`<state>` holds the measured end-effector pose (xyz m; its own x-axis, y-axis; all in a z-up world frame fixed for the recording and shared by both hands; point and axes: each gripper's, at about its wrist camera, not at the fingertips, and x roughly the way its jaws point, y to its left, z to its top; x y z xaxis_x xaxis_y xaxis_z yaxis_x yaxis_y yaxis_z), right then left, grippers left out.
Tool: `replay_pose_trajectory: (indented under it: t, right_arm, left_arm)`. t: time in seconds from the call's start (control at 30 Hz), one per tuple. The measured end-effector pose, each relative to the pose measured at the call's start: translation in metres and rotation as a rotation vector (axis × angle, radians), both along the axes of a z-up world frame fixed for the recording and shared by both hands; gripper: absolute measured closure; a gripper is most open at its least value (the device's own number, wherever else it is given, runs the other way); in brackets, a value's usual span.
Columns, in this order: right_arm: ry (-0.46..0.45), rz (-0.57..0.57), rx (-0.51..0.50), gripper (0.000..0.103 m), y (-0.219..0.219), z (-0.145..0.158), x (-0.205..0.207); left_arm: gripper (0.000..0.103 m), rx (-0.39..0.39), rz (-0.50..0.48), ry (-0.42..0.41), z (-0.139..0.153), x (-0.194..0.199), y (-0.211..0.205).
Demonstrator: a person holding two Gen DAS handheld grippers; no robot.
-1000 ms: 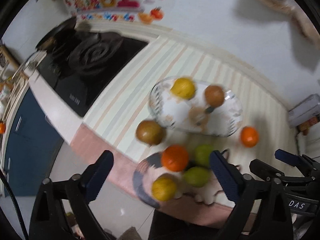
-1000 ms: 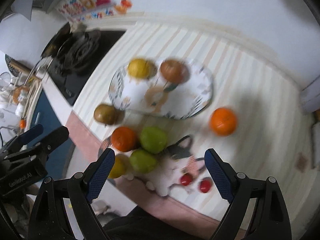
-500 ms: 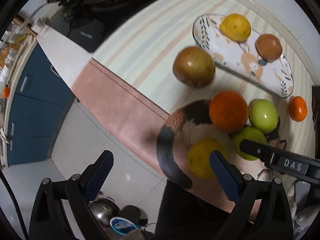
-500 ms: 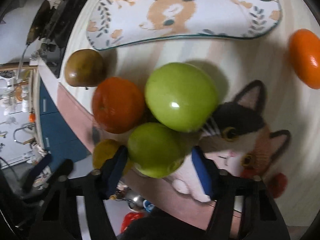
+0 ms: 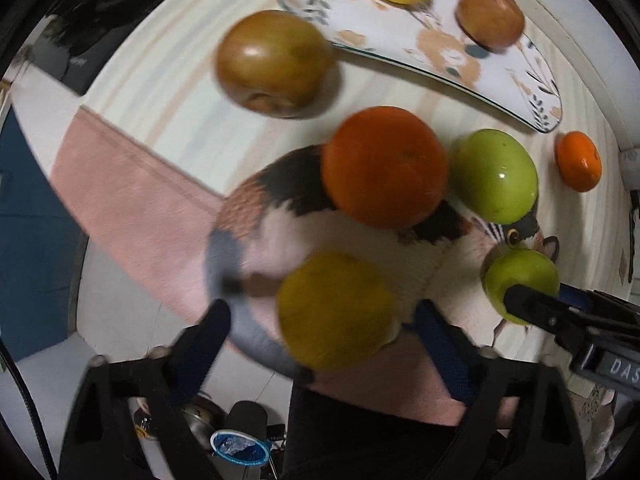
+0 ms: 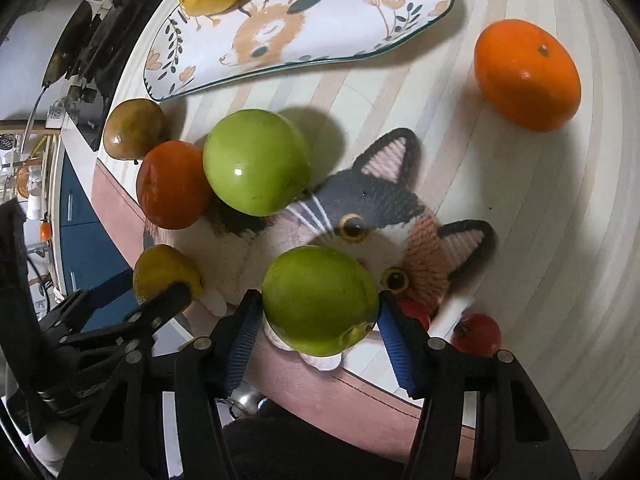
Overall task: Organize fruits
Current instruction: 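Grasp another yellow citrus with the left tool while the right tool grasps a green apple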
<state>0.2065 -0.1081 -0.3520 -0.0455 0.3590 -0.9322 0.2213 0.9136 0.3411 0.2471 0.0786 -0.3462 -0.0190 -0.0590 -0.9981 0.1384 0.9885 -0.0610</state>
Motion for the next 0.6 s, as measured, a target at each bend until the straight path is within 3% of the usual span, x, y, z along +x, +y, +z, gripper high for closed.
replay_pose_trajectory:
  t: [0.03,0.07,0.23,0.43,0.6]
  right_arm:
    - [-0.002,-0.002,0.002,0.041,-0.001,0.000,0.000]
    - [0.000,-0.009,0.006,0.041,0.003,-0.002,0.006]
    - [0.020,-0.046,0.070,0.041,-0.010,-0.011,0.013]
    - [-0.007,-0.020,0.023,0.044,0.002,-0.008,0.014]
    - [-0.064,-0.061,0.053,0.044,-0.008,0.024,0.017]
  left_arm:
    - [0.046,-0.008,-0.002,0.000,-0.002,0.000,-0.002]
    - [0.047,-0.005,0.000,0.005,-0.006,0.001,-0.004]
    - [0.047,0.001,-0.004,-0.028,-0.008,0.002,-0.004]
    - [0.047,0.007,-0.006,-0.034,-0.003,0.002,-0.003]
    - [0.047,-0.032,-0.009,-0.062,0.028,-0.002,-0.016]
